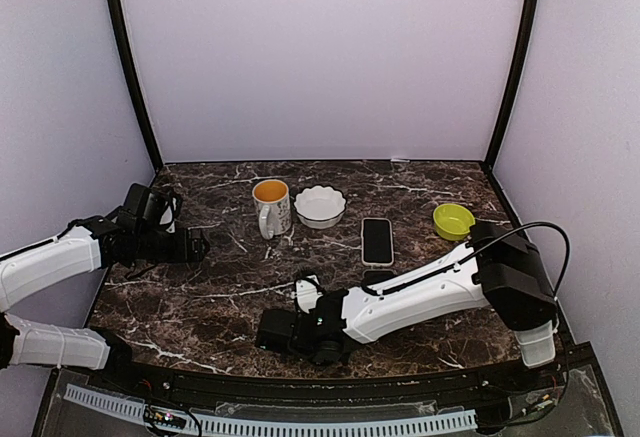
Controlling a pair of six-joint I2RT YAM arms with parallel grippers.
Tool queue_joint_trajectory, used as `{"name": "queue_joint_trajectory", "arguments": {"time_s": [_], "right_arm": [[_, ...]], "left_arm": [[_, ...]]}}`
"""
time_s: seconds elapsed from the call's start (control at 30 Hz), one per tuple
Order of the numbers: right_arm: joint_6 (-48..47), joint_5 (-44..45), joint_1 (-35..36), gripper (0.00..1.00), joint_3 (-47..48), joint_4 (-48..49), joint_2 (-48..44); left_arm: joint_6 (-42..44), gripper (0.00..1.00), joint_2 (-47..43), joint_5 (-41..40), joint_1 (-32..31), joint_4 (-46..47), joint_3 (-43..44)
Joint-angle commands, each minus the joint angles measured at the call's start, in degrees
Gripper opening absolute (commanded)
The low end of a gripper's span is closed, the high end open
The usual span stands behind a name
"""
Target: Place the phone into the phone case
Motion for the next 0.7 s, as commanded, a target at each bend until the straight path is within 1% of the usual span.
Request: {"name": "queue_joint_trajectory", "arguments": {"time_s": [0.0, 0.13, 0.23, 0.47, 0.67], "right_arm": [[-5.0, 1.9, -0.6, 0.0, -1.5, 4.4, -0.9], [-5.8, 1.0, -0.8, 0.0, -4.7, 7.3, -1.5], [-7.6, 0.2, -1.1, 0.0, -5.0, 9.2, -1.3], [-7.1, -0.3, -1.0, 0.0, -4.5, 7.2, -0.3], [-6.9, 0.7, -1.0, 0.48, -3.8, 5.6, -1.7]], "left_arm": [[0.9, 0.9, -1.2, 0.3, 0.4, 0.6, -0.8], [0.9, 0.9, -1.2, 0.3, 0.4, 0.6, -0.8], [0.9, 0.9, -1.2, 0.4, 0.4, 0.7, -0.9], [0.9, 0.9, -1.0, 0.8, 0.4, 0.9, -0.9], [0.9, 0.9, -1.0, 0.8, 0.4, 0.9, -0.9]]}}
